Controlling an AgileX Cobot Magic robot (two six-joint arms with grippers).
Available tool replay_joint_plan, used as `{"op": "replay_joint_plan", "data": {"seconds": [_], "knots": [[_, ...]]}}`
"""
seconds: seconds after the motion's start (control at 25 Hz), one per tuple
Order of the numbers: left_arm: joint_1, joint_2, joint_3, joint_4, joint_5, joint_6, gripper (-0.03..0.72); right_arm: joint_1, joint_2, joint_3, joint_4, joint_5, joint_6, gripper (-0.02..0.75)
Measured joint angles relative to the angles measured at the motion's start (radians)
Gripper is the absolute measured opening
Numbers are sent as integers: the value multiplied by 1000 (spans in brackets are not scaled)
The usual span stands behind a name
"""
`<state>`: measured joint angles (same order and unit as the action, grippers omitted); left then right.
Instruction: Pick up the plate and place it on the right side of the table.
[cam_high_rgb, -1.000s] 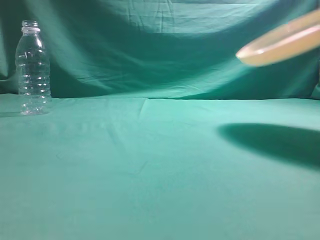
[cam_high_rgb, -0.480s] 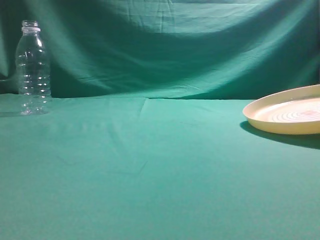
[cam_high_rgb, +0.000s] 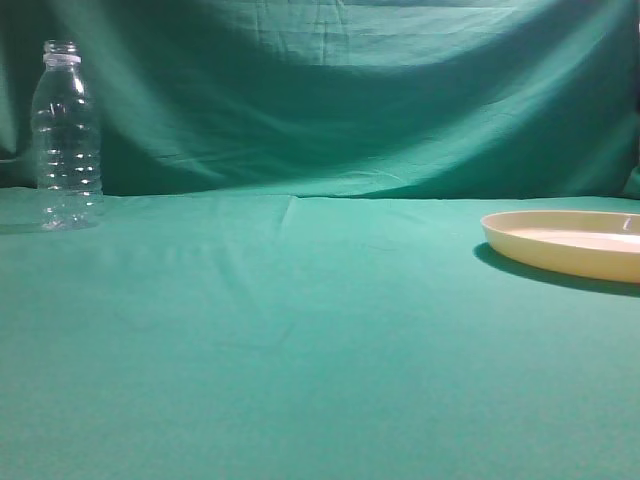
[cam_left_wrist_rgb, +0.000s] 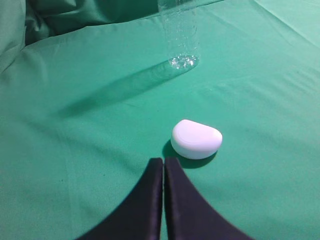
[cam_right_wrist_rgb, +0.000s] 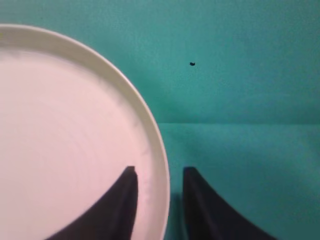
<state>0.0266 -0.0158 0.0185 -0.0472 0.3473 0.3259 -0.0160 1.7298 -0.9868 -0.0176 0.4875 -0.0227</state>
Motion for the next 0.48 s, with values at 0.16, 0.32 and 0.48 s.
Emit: {"op": "replay_joint_plan", "data": {"seconds": [0.16, 0.32, 0.48], "knots": [[0, 0, 0, 0, 0, 0, 0, 0, -27, 0, -1, 19, 0, 440], [0, 0, 0, 0, 0, 0, 0, 0, -99, -60, 6, 134, 0, 428], [0, 0, 0, 0, 0, 0, 0, 0, -230, -124, 55, 273, 0, 252]]}}
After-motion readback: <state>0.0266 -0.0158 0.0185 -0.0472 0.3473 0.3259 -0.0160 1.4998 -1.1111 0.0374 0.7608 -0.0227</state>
